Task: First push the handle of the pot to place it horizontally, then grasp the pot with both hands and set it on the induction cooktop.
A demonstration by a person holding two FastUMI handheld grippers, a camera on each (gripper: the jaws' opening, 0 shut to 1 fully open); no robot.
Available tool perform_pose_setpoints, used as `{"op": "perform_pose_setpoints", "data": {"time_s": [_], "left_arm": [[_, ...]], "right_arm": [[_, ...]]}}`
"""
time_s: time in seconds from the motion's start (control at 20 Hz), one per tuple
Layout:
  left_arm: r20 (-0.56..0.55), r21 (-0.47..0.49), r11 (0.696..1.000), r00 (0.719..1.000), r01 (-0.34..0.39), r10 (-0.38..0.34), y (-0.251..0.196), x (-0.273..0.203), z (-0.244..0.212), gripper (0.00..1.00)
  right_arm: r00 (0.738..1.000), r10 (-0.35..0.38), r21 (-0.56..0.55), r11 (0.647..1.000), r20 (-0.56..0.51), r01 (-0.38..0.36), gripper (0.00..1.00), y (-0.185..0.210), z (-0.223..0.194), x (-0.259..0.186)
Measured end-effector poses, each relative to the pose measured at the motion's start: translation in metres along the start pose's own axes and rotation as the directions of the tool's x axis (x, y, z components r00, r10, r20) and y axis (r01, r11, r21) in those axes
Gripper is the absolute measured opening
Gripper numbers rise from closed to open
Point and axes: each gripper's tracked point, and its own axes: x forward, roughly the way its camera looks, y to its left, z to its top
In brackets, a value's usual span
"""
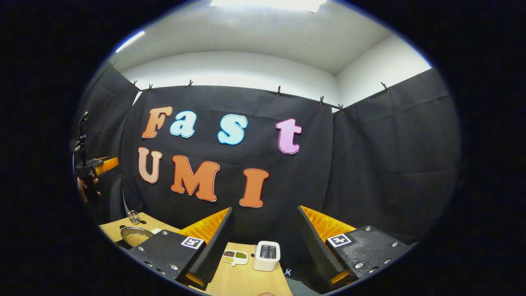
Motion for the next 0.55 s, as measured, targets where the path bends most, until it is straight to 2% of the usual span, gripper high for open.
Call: {"op": "perform_pose_setpoints", "data": {"time_s": [0.1,0.25,0.5,0.55], "left_arm": [[0.006,-0.017,1.0,1.0,0.014,-0.014,-0.005,0.0,0.008,0.95],[0.019,-0.024,1.0,1.0,0.011,-0.01,-0.005,0.0,0.019,0.94],[0.028,0.01,1.0,1.0,0.0,-0.001,-0.003,-0.002,0.028,0.95],[0.028,0.013,1.0,1.0,-0.002,0.002,-0.004,-0.002,0.03,0.95]], "right_arm": [[1.0,-0.017,-0.016,1.0,0.014,0.017,0.94,0.0,0.014,0.0],[0.999,-0.003,-0.024,1.0,0.053,0.004,0.95,0.01,0.035,-0.002],[0.994,0.02,-0.016,1.0,0.11,-0.019,0.97,0.024,0.055,0.0],[0.993,0.028,-0.016,1.0,0.118,-0.026,0.93,0.029,0.056,0.001]]}}
